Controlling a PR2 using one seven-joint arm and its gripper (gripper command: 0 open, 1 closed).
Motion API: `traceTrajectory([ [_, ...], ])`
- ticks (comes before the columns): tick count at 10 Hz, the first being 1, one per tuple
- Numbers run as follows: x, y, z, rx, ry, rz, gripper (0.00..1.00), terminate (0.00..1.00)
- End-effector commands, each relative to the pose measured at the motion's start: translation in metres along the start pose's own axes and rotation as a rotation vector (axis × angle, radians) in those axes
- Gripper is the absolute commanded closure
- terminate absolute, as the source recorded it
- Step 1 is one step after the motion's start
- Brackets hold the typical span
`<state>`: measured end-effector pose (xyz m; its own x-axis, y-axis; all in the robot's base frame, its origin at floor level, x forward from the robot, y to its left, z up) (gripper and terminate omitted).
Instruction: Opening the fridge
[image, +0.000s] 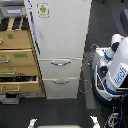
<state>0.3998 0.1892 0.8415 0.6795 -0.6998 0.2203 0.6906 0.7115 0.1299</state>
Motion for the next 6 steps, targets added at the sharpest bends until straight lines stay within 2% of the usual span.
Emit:
traceTrajectory([
  [1,0.01,-0.004,0.005,-0.027,-0.008,-0.021,0.0,0.0],
  [2,0.027,0.005,0.01,-0.093,0.013,0.014,0.0,0.0],
  [3,0.041,0.015,0.016,-0.121,0.013,0.003,0.0,0.0],
  [6,0.108,0.058,0.042,-0.074,-0.038,0.004,0.0,0.0],
])
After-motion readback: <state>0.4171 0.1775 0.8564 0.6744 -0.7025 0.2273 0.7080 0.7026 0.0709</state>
